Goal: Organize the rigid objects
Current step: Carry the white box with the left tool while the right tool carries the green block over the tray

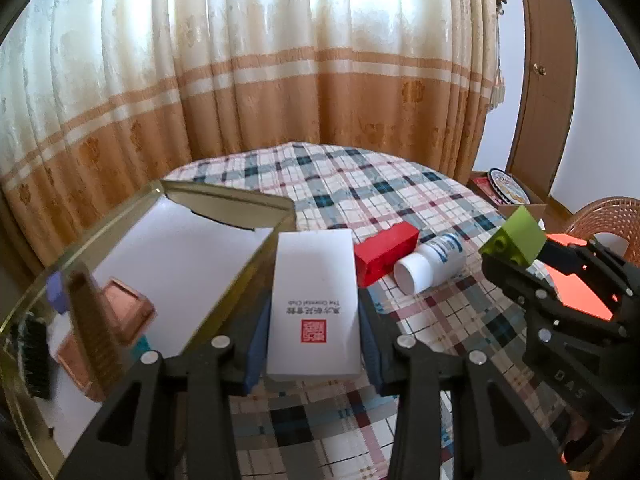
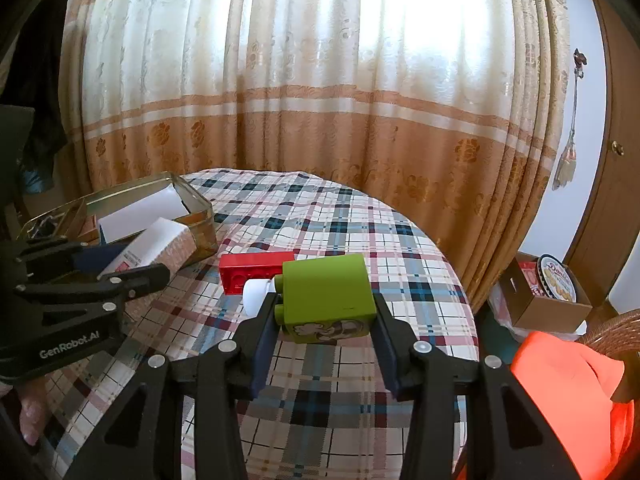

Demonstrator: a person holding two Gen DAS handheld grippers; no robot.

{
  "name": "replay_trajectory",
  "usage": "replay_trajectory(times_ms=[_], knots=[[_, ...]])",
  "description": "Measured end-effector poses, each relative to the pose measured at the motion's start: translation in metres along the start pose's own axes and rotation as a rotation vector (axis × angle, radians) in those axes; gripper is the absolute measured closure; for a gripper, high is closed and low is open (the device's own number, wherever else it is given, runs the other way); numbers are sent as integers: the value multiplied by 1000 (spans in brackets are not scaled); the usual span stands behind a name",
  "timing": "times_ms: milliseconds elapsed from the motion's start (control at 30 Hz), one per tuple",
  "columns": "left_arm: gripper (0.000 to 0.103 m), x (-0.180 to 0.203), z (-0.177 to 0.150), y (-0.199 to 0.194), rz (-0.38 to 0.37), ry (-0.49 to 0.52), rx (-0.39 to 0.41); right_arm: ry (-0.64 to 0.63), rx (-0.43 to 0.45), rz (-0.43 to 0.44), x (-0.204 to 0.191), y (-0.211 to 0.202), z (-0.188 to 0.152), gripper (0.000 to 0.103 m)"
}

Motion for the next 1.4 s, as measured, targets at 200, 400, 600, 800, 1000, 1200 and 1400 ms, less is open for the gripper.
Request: replay_trajectory(times_ms=[200,400,600,800,1000,1200,1400], knots=[[63,-15,7,-22,19,-9,43,-9,-4,30,-14,-3,5,56],[63,-44,17,-50,62,-34,94,-56,24,96,-50,-15,26,56],[63,-90,12,-64,133,-84,97,-105,37,179,-93,-18,44,56],[63,-139,-6,-65,202,-155,56,-142,40,250,-134,-12,59,56],[63,-181,-28,-63,272,-212,8,-195,34,320,-177,-11,65,56],[63,-206,-47,-65,317,-250,-23,-258,7,385,-220,-10,53,56],[63,-217,-51,-63,335,-267,-33,-313,-31,446,-252,-9,37,56]])
Point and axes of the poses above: each gripper's, at about its wrist camera, not at the fingertips, and y roughly the way its jaws point, x to its right, z to its top, the point moved 9 cm from there along y, roughly the way its jaws point, and after that the axes turned 5 degrees about y, right-handed, at the moved point
